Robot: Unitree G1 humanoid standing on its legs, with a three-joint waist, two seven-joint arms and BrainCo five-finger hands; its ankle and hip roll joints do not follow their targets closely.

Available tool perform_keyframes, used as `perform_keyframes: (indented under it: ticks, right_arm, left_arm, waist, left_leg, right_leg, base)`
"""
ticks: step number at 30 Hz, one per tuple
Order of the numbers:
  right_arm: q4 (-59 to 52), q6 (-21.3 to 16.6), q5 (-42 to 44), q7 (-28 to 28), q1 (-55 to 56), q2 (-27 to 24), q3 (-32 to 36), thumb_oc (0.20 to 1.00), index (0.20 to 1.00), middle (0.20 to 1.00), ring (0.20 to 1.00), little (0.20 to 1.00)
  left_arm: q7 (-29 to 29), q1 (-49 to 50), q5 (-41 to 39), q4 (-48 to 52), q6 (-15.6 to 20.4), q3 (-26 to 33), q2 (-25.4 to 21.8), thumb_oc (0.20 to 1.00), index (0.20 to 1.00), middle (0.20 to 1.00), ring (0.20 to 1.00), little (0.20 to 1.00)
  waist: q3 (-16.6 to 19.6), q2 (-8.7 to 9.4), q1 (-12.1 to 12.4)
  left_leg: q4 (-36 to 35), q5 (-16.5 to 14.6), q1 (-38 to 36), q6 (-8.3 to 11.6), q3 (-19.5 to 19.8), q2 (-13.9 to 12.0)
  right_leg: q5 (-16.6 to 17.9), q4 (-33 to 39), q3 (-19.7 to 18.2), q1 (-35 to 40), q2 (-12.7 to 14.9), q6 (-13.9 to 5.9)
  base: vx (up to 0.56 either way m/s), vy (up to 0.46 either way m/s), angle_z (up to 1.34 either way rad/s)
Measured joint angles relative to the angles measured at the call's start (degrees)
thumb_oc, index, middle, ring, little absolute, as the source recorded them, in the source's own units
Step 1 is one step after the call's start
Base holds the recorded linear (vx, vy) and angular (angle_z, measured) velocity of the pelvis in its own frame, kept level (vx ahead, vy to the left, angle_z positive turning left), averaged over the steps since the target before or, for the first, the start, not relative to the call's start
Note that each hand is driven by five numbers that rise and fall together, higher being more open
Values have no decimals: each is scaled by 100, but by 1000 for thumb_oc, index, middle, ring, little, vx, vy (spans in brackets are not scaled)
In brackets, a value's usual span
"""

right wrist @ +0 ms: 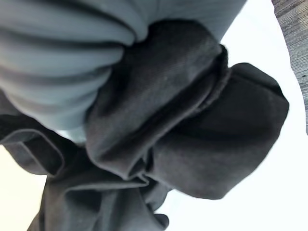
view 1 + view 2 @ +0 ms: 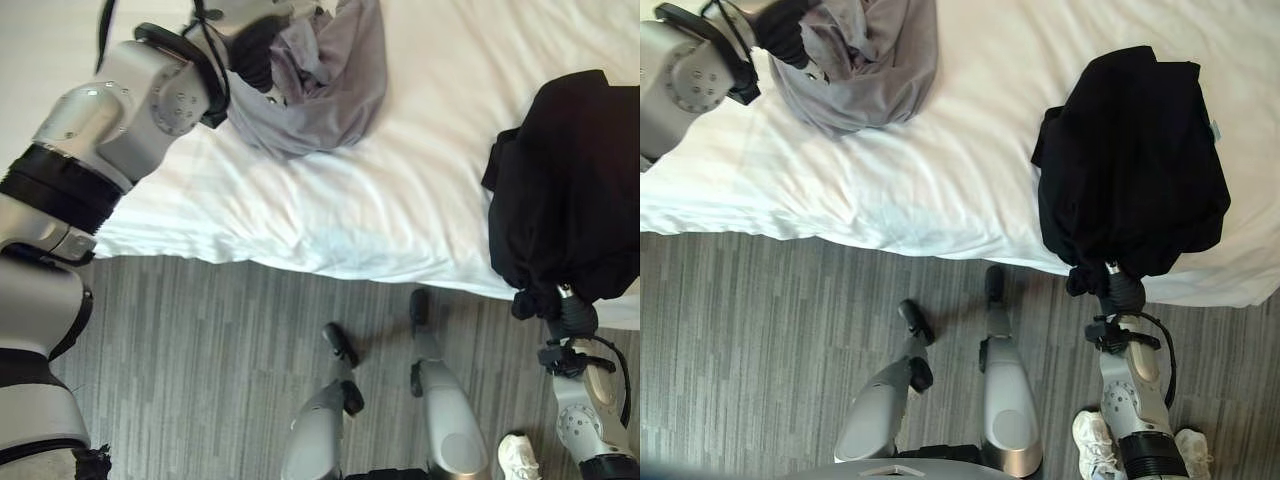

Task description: Pick up bed clothes into laundry basket.

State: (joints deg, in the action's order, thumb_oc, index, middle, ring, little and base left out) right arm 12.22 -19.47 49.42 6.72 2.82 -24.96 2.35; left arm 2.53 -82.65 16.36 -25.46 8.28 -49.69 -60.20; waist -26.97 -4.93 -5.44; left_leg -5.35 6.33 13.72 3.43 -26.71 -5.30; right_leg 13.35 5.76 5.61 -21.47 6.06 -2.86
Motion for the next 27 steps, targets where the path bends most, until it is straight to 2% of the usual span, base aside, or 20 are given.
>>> perform_keyframes:
  ticks: [4,9,15,16,20,23,24,27]
  right_arm:
    - [10,0,-3,4,29,0,43,200,200,200,200,200]
    - [12,8,-9,13,39,-4,63,200,200,200,200,200]
    - [2,11,-11,25,47,-5,61,200,200,200,200,200]
    - [-6,11,-11,29,53,-13,61,200,200,200,200,200]
    - [-89,22,-16,121,101,-187,29,200,200,200,200,200]
    - [-132,25,-134,146,19,-223,-61,200,200,200,200,200]
    - [-186,47,-205,150,38,-231,-76,200,200,200,200,200]
    - [-265,157,-232,159,43,-226,-230,200,200,200,200,200]
  left_arm:
    - [-14,226,-42,250,65,235,-183,1000,1000,1000,1000,1000]
    - [-18,311,-42,329,116,256,-326,1000,1000,1000,1000,1000]
    - [-29,491,-38,332,118,315,-214,1000,1000,1000,1000,1000]
    - [-29,557,-36,324,113,340,-153,1000,1000,1000,1000,1000]
    - [-136,628,-21,-383,53,293,762,1000,1000,1000,1000,1000]
    - [-179,617,7,-653,-15,219,960,1000,1000,1000,1000,1000]
    - [-245,366,14,-1101,-24,35,1248,1000,1000,1000,1000,1000]
    - [-285,164,14,-1377,-100,19,1288,1000,1000,1000,1000,1000]
  waist:
    - [5,-8,87]
    - [7,-11,105]
    - [16,-12,100]
    - [19,-12,95]
    - [101,21,42]
    - [110,59,-69]
    - [113,85,-100]
    - [96,212,-208]
  left_leg:
    - [0,4,4,25,3,-4]
    - [0,17,16,26,25,-5]
    - [1,18,37,25,28,-9]
    - [1,19,50,23,29,-10]
    - [0,47,278,19,42,-7]
    - [1,92,394,-23,40,-11]
    - [2,98,505,-17,29,-22]
    - [2,111,693,-25,-63,-32]
  right_leg:
    - [-8,0,-1,-8,-3,-9]
    - [-9,-1,16,-8,-4,-11]
    - [5,-1,17,-27,-11,8]
    - [9,-1,17,-40,-13,12]
    - [14,-1,23,-261,-12,-9]
    - [51,-2,20,-382,-23,9]
    - [44,-2,2,-497,-38,-15]
    - [83,-3,-76,-735,-63,-31]
  base:
    - [-1,2,1]
    - [-1,0,1]
    - [0,0,0]
    - [-40,8,2]
    - [-27,7,2]
    - [-4,7,-1]
    - [-4,28,-4]
    - [-4,19,-13]
